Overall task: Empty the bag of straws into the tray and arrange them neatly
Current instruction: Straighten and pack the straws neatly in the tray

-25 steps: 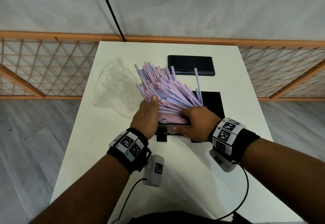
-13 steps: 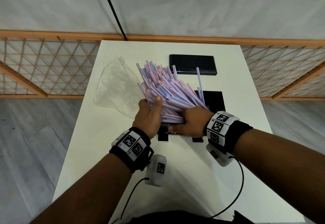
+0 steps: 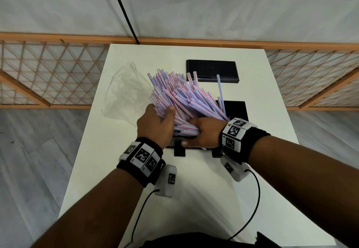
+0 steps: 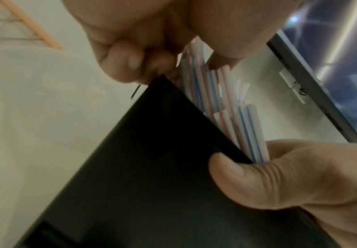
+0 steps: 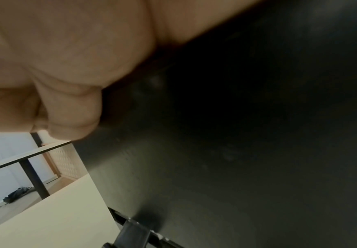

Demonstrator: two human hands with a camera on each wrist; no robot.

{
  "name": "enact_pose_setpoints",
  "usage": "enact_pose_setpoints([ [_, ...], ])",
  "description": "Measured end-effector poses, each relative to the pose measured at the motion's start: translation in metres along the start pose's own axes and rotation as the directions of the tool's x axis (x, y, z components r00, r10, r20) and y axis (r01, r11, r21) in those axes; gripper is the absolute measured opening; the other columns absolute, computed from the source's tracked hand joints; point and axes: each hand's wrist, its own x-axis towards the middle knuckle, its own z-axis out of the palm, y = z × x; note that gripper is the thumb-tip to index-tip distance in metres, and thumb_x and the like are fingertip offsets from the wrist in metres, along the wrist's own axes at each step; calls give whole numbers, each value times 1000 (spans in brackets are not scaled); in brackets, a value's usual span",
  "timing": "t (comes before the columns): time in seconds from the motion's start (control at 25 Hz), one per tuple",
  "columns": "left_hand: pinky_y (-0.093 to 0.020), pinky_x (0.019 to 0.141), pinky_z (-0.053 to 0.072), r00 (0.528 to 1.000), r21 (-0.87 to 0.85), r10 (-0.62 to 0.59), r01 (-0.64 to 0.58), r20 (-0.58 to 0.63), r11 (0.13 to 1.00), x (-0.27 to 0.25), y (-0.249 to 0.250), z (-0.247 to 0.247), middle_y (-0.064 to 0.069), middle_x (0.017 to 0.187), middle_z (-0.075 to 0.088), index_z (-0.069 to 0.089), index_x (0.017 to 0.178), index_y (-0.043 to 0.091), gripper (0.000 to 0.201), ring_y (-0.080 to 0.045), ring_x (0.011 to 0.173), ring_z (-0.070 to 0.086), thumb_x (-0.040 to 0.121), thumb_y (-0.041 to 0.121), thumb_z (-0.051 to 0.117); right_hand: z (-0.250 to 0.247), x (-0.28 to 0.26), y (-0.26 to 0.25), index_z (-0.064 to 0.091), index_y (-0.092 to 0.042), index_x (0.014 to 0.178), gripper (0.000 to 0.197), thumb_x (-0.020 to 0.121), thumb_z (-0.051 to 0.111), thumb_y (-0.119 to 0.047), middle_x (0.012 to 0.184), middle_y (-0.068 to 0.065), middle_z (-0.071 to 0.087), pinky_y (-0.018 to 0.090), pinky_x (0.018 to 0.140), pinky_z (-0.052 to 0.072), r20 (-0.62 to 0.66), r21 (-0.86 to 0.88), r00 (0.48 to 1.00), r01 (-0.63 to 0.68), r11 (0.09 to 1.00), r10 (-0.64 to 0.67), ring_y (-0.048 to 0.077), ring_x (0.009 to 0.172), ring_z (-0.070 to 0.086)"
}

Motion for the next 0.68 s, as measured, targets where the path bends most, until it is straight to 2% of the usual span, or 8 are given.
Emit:
enact_pose_setpoints([
  [0.12, -23, 76, 34, 999, 12, 13, -13, -34, 1000, 1, -1, -3, 11, 82, 59, 64, 96, 18, 28, -17, 85, 53, 99, 46, 59, 0, -4, -1, 57, -21, 113, 59, 75, 72, -64, 80, -9, 58, 26, 76, 46, -130, -98, 991, 13, 995, -26, 16, 80, 61],
  [0.24, -24, 79, 34, 999, 89, 34, -35, 18, 995, 8, -2, -3, 4, 90, 61, 64, 95, 16, 34, -18, 87, 52, 101, 48, 54, 0, -7, 1, 53, -22, 112, 66, 71, 72, -70, 97, -6, 56, 25, 79, 42, -183, -97, 983, -5, 995, -13, 17, 89, 54],
  [0.32, -30, 82, 39, 997, 41, 8, -11, 77, 999, 14, -9, 2, -5, 107, 65, 61, 108, 6, 59, -24, 97, 59, 95, 62, 51, 0, -8, 3, 54, -21, 108, 67, 71, 67, -75, 97, -4, 58, 27, 81, 44, -166, -107, 986, -17, 994, -1, 19, 92, 58],
  [0.36, -34, 88, 44, 996, -20, -23, 25, 89, 1000, 15, -11, 4, -10, 121, 63, 56, 121, 3, 74, -27, 108, 61, 90, 70, 50, -1, -9, 3, 54, -21, 104, 68, 70, 66, -78, 95, -3, 60, 28, 80, 46, -167, -142, 986, -17, 990, -7, 20, 93, 60],
  [0.44, -38, 106, 43, 985, -106, -109, 124, 136, 987, 11, -12, 6, -11, 144, 51, 32, 146, 2, 92, -27, 127, 54, 89, 73, 50, -2, -15, 2, 55, -20, 97, 68, 67, 66, -80, 91, -1, 62, 28, 77, 47, -216, -211, 976, -15, 977, -32, 21, 90, 61],
  [0.48, -35, 107, 41, 978, -128, -130, 152, 166, 980, 10, -13, 7, -8, 147, 49, 23, 149, 4, 90, -24, 128, 52, 93, 69, 50, -3, -19, 1, 56, -20, 94, 67, 66, 68, -79, 89, -1, 63, 28, 76, 48, -261, -234, 964, -12, 972, -51, 20, 86, 61],
  [0.56, -29, 101, 38, 971, -157, -123, 157, 206, 975, 8, -11, 7, -5, 144, 50, 22, 149, 6, 82, -19, 122, 52, 96, 62, 49, -6, -25, -1, 56, -22, 90, 59, 67, 72, -74, 83, -3, 61, 27, 73, 47, -336, -252, 936, 15, 967, -103, 19, 78, 56],
  [0.68, -34, 109, 41, 969, -119, -42, 73, 242, 990, 5, -8, 10, -3, 142, 48, 33, 147, 11, 90, -23, 128, 52, 84, 71, 55, -6, -25, 4, 64, -19, 94, 51, 73, 71, -65, 82, -2, 66, 31, 76, 53, -275, -253, 950, 73, 965, -144, 21, 79, 62],
])
